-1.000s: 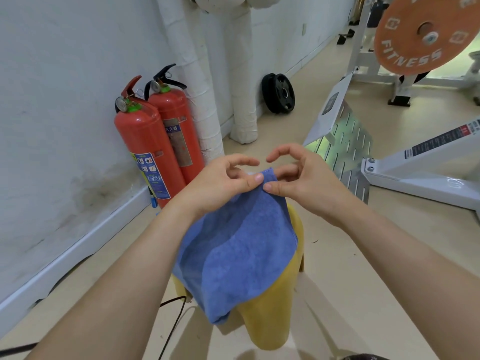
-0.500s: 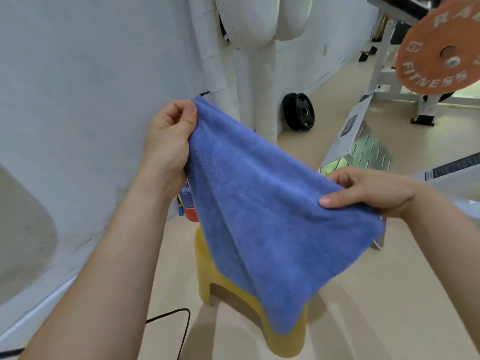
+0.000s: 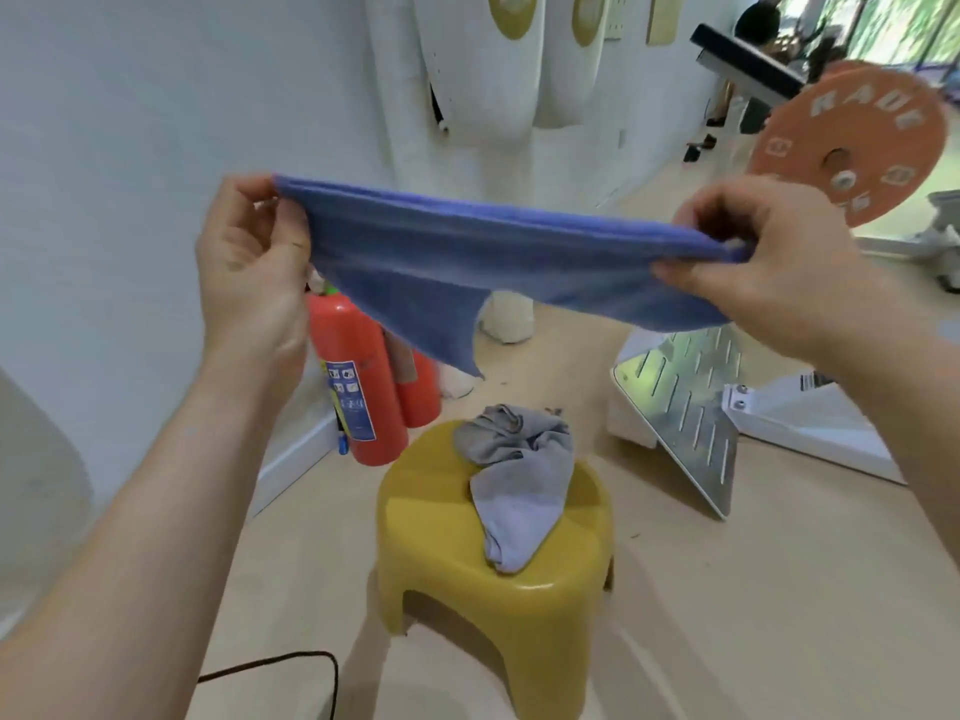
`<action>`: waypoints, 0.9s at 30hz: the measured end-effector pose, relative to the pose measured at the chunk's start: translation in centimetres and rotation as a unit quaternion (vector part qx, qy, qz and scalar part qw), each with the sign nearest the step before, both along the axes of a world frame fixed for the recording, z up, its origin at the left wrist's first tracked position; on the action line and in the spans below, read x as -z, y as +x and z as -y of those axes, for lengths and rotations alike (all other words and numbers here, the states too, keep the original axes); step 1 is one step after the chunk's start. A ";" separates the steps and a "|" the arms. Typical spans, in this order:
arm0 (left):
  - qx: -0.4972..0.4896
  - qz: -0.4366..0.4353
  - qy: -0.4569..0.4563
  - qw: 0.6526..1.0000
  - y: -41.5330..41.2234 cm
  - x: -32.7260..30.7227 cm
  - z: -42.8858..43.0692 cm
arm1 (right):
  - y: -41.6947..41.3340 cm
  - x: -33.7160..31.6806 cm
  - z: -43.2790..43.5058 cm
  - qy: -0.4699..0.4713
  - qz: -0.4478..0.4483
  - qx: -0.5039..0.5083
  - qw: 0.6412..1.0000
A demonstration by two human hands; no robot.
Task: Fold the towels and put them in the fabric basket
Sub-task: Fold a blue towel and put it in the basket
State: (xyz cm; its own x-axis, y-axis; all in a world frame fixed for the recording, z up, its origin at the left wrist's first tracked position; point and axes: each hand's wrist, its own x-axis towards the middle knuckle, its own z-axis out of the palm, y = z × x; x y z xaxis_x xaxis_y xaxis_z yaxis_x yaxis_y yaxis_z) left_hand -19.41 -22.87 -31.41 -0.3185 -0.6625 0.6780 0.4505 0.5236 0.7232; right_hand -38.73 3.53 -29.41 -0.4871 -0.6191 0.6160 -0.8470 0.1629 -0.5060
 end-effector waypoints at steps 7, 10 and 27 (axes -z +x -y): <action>0.051 0.281 0.063 0.956 7.5 17.8 -4.5 | 3.3 15.6 -4.0 0.282 0.108 -0.030 0.953; 0.039 0.346 0.078 0.934 9.6 21.5 -5.0 | 3.8 20.1 -4.8 0.365 0.146 -0.055 0.918; -0.093 0.398 0.053 0.911 6.4 20.6 -3.7 | -0.5 19.4 -0.5 0.054 0.530 -0.062 0.844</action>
